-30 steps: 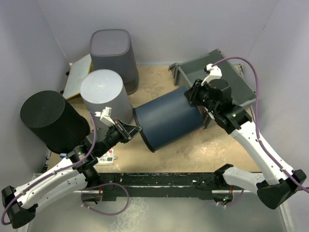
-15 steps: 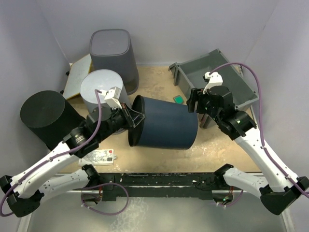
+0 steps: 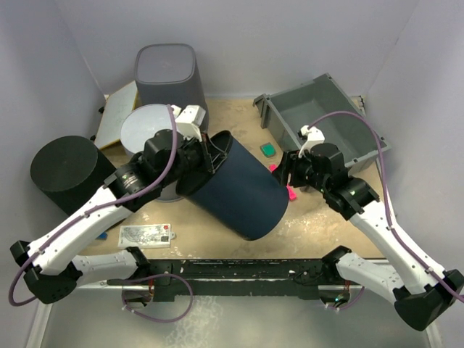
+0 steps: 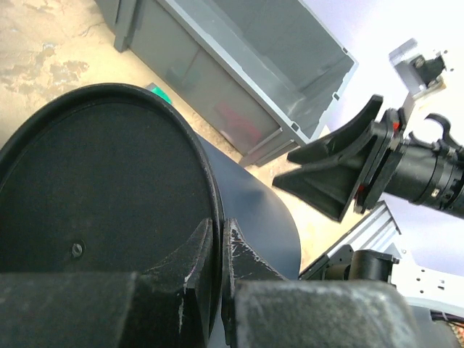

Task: Turn the large container upside down

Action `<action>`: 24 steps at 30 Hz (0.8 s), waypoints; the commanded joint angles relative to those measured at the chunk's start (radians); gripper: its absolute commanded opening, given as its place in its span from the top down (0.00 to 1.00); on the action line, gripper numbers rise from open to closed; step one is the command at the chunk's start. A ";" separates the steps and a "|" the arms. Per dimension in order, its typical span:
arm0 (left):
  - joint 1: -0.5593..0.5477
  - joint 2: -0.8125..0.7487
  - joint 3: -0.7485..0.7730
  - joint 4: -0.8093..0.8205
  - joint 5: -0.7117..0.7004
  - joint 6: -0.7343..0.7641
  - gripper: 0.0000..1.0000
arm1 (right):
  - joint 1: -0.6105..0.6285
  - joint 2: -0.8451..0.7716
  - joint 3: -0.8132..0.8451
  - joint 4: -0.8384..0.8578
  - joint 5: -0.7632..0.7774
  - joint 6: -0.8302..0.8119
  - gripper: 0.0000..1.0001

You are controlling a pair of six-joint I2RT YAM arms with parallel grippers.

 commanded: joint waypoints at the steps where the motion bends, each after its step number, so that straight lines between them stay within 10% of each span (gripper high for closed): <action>1: -0.002 0.038 0.090 0.128 0.058 0.075 1.00 | 0.002 -0.031 -0.114 0.119 -0.192 0.138 0.39; 24: -0.239 0.125 -0.011 0.256 0.066 0.082 1.00 | 0.002 -0.062 -0.207 0.091 0.041 0.120 0.30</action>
